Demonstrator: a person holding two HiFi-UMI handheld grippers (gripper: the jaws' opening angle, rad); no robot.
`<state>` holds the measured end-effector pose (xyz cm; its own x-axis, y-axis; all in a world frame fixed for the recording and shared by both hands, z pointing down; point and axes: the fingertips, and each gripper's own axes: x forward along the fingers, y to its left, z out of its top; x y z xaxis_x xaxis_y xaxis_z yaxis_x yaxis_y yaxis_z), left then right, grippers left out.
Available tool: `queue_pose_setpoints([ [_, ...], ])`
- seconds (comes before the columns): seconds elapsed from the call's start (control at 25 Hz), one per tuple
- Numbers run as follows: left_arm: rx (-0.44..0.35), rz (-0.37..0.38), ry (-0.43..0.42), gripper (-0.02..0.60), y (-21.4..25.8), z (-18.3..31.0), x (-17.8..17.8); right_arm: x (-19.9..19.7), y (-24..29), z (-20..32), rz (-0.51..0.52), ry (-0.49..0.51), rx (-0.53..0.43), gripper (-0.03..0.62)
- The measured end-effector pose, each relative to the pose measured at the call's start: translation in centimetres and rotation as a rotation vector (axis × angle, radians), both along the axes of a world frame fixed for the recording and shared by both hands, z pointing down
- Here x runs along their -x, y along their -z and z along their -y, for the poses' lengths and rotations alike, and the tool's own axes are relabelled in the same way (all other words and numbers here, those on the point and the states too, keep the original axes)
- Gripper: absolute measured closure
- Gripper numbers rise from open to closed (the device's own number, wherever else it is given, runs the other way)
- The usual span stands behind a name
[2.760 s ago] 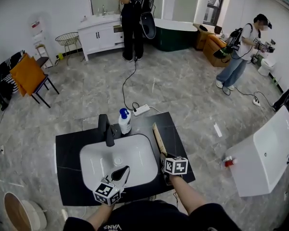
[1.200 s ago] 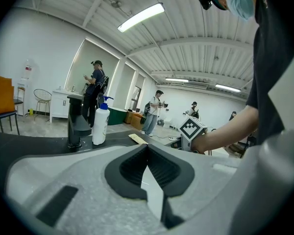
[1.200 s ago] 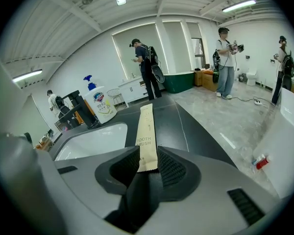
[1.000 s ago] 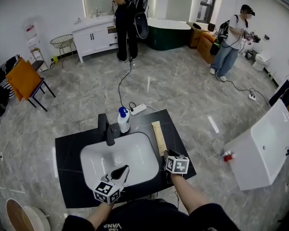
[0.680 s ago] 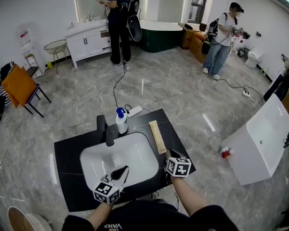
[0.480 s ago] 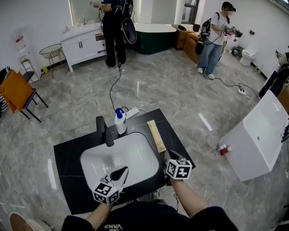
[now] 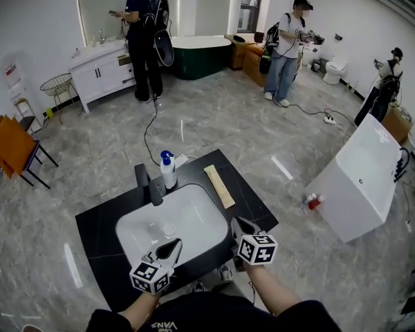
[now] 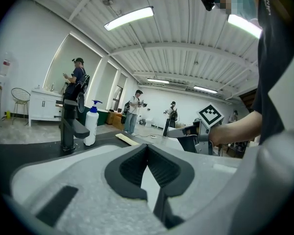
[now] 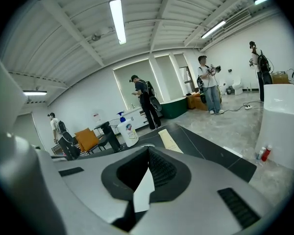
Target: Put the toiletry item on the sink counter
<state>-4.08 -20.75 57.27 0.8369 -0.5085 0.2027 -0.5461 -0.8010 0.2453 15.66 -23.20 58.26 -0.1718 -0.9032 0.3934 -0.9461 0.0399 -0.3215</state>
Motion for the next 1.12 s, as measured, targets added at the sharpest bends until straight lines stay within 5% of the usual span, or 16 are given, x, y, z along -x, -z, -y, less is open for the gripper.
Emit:
queue_pose_setpoints([
  [0.56,-0.034,-0.009,-0.045,0.575,0.8,-2.8,-0.7,0.0,-0.4,-6.7,-0.021,-0.034,0.003,0.594],
  [1.12,-0.044,-0.020,0.057,0.575,1.6,-9.4,-2.4,-1.4,1.6,-13.5,-0.046,0.055,-0.044,0.595],
])
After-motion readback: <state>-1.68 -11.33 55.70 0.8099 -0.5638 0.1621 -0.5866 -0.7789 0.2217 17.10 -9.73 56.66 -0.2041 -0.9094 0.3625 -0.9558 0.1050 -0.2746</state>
